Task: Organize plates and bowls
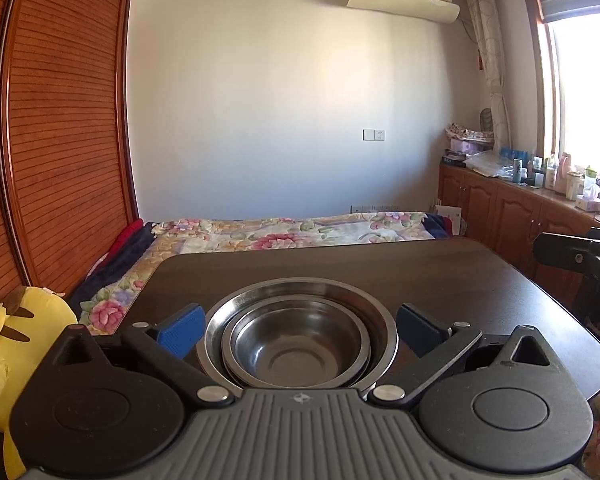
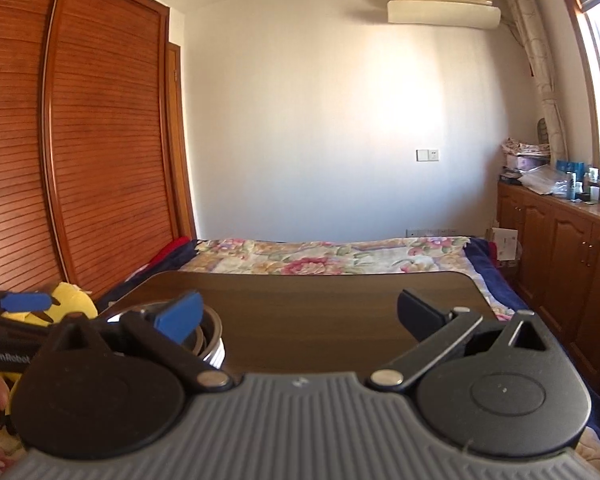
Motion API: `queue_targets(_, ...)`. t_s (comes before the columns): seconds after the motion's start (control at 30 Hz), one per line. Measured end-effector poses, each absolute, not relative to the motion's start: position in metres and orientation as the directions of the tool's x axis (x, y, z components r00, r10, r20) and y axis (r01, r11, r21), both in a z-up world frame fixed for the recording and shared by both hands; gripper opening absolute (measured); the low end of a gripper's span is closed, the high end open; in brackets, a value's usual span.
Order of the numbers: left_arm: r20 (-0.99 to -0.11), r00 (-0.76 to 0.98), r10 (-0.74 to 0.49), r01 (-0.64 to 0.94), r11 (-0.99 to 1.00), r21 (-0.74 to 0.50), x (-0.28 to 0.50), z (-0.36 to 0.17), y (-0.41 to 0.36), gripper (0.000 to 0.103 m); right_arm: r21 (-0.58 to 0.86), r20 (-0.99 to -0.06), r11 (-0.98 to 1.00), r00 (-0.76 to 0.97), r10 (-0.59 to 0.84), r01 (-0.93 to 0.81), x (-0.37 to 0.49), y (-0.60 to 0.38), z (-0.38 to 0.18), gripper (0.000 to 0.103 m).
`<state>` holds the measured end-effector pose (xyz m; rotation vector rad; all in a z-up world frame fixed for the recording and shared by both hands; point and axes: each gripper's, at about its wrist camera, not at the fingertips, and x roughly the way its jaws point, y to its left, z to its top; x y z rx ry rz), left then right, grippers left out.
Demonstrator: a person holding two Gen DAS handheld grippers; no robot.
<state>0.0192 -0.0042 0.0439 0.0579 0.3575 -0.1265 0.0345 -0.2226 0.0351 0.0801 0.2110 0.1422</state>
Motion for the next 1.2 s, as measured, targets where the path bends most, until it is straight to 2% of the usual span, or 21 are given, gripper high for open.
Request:
queue_targets(0.43,-0.348,0.931,-0.113,0.135,0.990,0.040,0.008,0.046,-0.005,0.103,0.101,-0.209,0.992,0.973,0.094,-0.074,0.022,-0.219,0.033,0.103)
queue_targets(1.2,-0.394,0.914,-0.092,0.113,0.993,0.031,0.009,0.014,-0.004,0.103,0.074,-0.224,0.996,0.972,0.066,-0.051,0.019,-0.219,0.010,0.103)
